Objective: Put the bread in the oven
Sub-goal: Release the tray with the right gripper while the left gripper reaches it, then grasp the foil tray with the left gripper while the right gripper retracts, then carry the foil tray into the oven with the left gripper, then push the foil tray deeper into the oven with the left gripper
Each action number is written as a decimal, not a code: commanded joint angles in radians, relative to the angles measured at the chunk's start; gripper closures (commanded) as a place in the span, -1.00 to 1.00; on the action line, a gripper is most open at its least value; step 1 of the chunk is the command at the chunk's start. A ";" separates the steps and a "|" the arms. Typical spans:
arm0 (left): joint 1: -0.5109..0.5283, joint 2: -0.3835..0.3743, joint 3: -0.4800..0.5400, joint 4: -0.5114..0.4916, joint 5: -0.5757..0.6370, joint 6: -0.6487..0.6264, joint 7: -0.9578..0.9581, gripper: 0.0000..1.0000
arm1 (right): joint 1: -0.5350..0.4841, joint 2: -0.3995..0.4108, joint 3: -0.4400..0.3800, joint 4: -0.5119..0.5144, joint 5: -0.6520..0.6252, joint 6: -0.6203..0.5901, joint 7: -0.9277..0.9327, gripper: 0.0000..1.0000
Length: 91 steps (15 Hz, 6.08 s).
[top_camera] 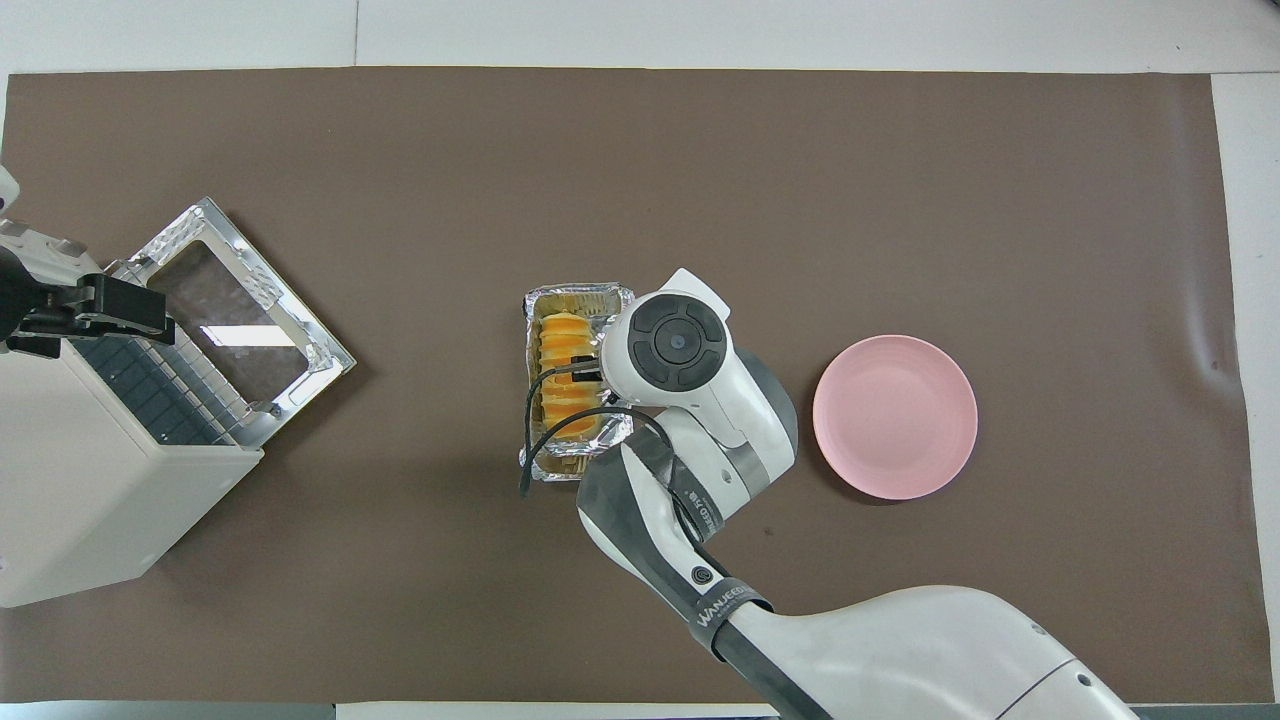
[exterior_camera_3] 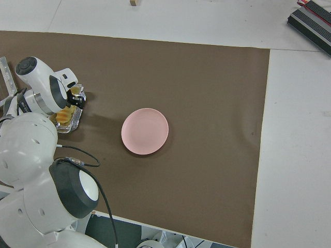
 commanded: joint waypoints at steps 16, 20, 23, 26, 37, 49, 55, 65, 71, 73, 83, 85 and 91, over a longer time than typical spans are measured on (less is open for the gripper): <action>-0.588 0.334 0.002 0.027 -0.036 0.317 -0.480 -1.00 | -0.499 -0.294 -0.009 0.162 -0.006 -0.552 -0.621 -1.00; -0.676 0.440 0.006 0.067 -0.031 0.338 -0.540 -1.00 | -0.553 -0.343 -0.009 0.156 -0.010 -0.610 -0.687 -1.00; -0.670 0.456 0.006 0.015 -0.017 0.404 -0.542 -1.00 | -0.585 -0.369 -0.009 0.156 -0.010 -0.647 -0.740 -1.00; -0.668 0.460 0.007 0.004 -0.016 0.461 -0.542 -0.97 | -0.605 -0.403 -0.009 0.136 -0.013 -0.692 -0.759 -1.00; -0.676 0.514 0.009 -0.031 0.036 0.535 -0.543 -0.63 | -0.610 -0.434 -0.017 0.130 -0.049 -0.669 -0.762 -1.00; -0.667 0.517 0.015 -0.028 0.059 0.466 -0.545 1.00 | -0.611 -0.441 -0.020 0.116 -0.046 -0.673 -0.751 -1.00; -0.659 0.511 0.125 0.123 0.116 0.247 -0.565 1.00 | -0.610 -0.443 -0.018 0.100 -0.035 -0.673 -0.744 -1.00; -0.563 0.503 0.447 0.144 0.124 0.171 -0.557 1.00 | -0.614 -0.444 -0.018 0.100 -0.001 -0.675 -0.747 -1.00; -0.522 0.514 0.450 0.137 0.191 0.088 -0.556 1.00 | -0.611 -0.449 -0.020 0.100 -0.009 -0.690 -0.747 -1.00; -0.521 0.525 0.450 0.142 0.199 0.072 -0.556 1.00 | -0.610 -0.449 -0.020 0.100 -0.009 -0.704 -0.747 -1.00; -0.461 0.569 0.452 0.177 0.228 0.039 -0.494 1.00 | -0.611 -0.449 -0.020 0.100 -0.009 -0.706 -0.747 -1.00; -0.443 0.574 0.450 0.179 0.240 0.038 -0.490 1.00 | -0.611 -0.449 -0.020 0.100 -0.009 -0.706 -0.747 -1.00; -0.401 0.574 0.450 0.179 0.237 0.061 -0.487 1.00 | -0.611 -0.449 -0.020 0.100 -0.009 -0.706 -0.747 -1.00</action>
